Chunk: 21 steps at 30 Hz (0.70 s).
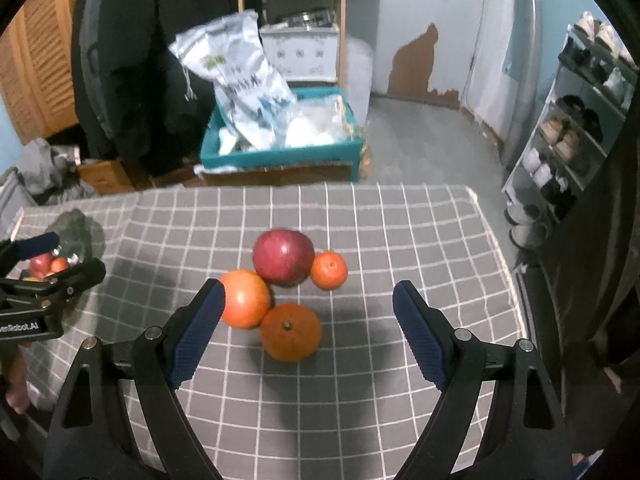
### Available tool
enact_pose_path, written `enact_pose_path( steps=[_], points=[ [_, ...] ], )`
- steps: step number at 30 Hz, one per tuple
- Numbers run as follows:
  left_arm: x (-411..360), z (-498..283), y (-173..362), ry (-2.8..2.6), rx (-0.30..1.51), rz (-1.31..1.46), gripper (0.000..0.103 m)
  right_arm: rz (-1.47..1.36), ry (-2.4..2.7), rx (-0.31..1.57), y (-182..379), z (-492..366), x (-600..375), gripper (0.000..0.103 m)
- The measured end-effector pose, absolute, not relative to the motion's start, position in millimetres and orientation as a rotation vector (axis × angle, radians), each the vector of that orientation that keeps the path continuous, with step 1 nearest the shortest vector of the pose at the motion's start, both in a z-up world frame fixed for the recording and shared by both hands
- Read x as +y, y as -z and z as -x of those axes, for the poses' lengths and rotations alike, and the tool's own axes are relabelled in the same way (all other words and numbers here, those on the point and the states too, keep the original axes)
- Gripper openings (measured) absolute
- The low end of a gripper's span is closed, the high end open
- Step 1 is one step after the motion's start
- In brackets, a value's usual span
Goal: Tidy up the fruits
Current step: 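Withdraw both tools from the bowl back toward the remaining fruit, then grasp the large orange with the right tool while the left tool grasps another orange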
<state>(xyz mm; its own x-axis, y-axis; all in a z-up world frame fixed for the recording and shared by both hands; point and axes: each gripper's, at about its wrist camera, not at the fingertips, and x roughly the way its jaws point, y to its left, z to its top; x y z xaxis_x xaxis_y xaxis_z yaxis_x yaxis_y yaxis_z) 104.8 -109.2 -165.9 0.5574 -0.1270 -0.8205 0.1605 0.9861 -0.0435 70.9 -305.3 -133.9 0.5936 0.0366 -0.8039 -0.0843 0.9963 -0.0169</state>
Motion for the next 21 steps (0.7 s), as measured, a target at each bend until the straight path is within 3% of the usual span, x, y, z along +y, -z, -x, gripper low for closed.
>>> enact_pose_path(
  steps=[21],
  points=[
    [-125,-131,249,0.17,1.126,-0.077,0.102,0.04,-0.125,1.206,241,-103,-300,0.085]
  ],
)
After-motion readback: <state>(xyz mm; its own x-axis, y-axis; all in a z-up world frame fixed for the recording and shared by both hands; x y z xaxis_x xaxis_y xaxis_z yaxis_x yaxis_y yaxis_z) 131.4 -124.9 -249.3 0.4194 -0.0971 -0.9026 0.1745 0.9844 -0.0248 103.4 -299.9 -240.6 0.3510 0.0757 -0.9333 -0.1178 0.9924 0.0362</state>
